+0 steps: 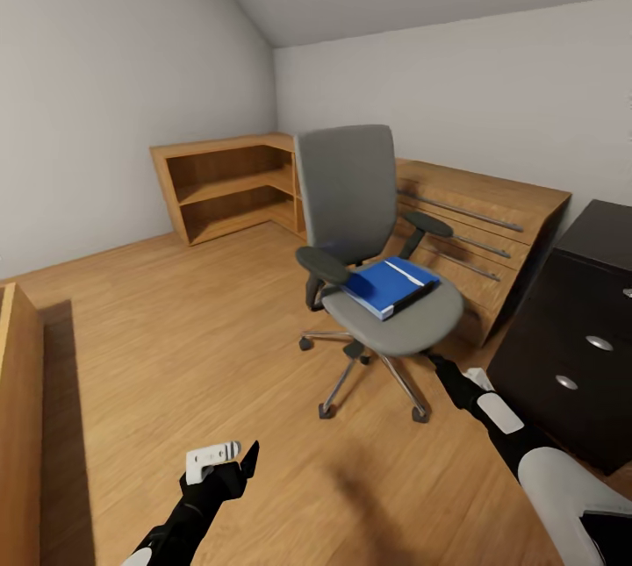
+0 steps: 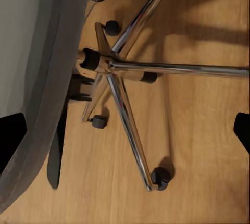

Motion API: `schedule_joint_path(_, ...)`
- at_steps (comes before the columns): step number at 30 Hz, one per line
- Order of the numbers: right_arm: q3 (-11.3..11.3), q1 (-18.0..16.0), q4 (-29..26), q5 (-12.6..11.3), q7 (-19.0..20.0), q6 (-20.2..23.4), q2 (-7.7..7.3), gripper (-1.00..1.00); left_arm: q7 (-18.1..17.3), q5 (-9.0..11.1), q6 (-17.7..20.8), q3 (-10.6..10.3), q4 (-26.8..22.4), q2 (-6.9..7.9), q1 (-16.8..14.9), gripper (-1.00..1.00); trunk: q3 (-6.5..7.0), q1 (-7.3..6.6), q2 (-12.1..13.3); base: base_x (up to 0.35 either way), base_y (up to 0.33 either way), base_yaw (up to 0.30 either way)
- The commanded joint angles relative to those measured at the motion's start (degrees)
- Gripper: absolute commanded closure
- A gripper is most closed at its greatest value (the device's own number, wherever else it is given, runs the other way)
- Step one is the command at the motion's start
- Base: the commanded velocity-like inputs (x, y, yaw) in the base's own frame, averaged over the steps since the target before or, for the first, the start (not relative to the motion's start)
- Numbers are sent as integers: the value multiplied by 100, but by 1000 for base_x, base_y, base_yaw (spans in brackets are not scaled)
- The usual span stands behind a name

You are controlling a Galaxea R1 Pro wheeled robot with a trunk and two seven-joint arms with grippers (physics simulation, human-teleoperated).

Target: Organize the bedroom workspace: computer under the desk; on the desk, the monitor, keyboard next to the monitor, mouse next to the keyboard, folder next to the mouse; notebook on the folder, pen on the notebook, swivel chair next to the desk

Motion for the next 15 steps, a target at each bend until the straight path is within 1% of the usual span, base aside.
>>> schedule_joint_path(1,-26,-1,-1,-25,18,32,0,-100,45,24,17,-12,-12,6,-6,-100,-5,-1,-2,5,-303,0)
schedule_joint_path(4,-28,-1,-4,-25,26,32,-1,-100,45,25,17,-9,-12,9,-6,-100,-5,-1,-2,66,-226,0)
schedule_joint_path(7,-26,-1,-7,-25,34,31,-1,-100,45,26,17,-8,-12,9,-6,-100,-5,-1,-2,184,-99,0)
schedule_joint_path(15,-22,-1,-9,-25,52,32,-1,-100,45,20,9,-7,-11,10,-6,-100,-5,-1,-2,300,-15,0)
